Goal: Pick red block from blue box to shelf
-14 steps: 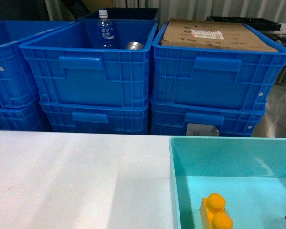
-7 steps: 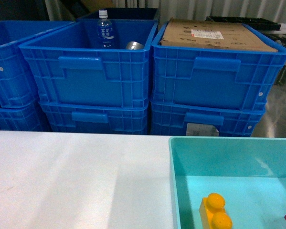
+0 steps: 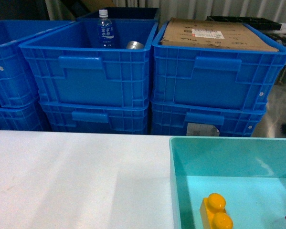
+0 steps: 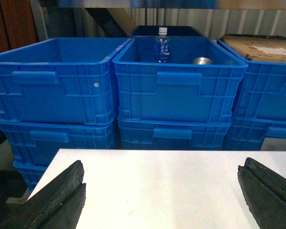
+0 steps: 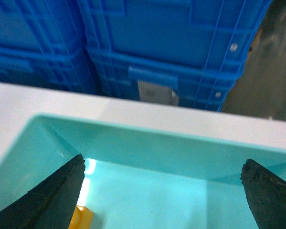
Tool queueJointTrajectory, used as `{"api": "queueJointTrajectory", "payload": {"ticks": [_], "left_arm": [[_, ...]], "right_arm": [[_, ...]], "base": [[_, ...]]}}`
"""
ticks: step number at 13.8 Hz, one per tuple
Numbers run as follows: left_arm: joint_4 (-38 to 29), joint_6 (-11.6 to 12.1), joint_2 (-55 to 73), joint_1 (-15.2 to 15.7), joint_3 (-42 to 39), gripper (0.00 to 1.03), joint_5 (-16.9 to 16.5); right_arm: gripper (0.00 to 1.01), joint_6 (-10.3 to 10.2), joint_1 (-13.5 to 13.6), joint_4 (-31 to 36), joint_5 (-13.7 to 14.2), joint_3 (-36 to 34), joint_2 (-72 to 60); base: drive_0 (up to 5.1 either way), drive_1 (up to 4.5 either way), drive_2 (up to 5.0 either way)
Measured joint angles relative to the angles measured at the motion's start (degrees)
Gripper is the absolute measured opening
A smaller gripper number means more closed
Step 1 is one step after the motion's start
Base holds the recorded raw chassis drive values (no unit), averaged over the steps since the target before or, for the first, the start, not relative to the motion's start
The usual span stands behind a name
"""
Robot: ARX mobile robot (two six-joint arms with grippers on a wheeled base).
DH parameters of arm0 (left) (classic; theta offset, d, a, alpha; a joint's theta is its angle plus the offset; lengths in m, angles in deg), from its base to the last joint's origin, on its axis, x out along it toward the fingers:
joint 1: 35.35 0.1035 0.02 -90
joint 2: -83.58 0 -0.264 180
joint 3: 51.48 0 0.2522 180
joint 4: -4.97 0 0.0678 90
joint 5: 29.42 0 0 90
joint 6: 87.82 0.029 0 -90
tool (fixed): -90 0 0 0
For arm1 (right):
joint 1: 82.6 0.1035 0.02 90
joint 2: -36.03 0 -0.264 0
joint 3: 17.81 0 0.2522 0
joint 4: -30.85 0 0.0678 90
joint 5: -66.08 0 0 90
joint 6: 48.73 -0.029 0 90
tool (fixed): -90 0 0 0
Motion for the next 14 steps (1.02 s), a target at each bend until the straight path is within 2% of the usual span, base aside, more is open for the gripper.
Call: {"api": "queueJointTrajectory", "payload": {"ticks": [2, 4, 7, 9, 11, 14], "left_arm": [[0.0, 0.0, 0.0, 0.0, 0.0, 0.98, 0.0], [-0.02, 0.0, 0.0, 0.0, 0.0, 0.98, 0.02], [0.0, 0.0, 0.0, 0.0, 0.0, 0.98, 0.0], [-0.02, 0.0, 0.0, 0.0, 0.0, 0.98, 0.02], [-0.02, 0.0, 0.0, 0.0, 0.0, 0.98, 0.02], [0.0, 0.0, 0.0, 0.0, 0.0, 0.98, 0.0]], "right_arm": [[0.98, 0.11, 2.93, 2.82, 3.19, 1.95, -11.54], [0.98, -0.92, 4.5, 4.07, 5.07, 4.26, -17.57], [0.98, -3.26, 4.7, 1.25, 7.8, 7.87, -22.45], [0.98, -3.23, 2.78, 0.28, 8.28, 8.92, -22.49], [0.98, -1.46, -1.38, 1.05, 9.55, 8.17, -23.69], [0.98, -1.11, -2.45, 0.81, 8.61, 6.32, -25.35]], "base": [[0.0, 0.0, 0.0], [0.0, 0.0, 0.0], [0.0, 0.0, 0.0], [0.0, 0.0, 0.0], [0.0, 0.0, 0.0], [0.0, 0.0, 0.0]]}}
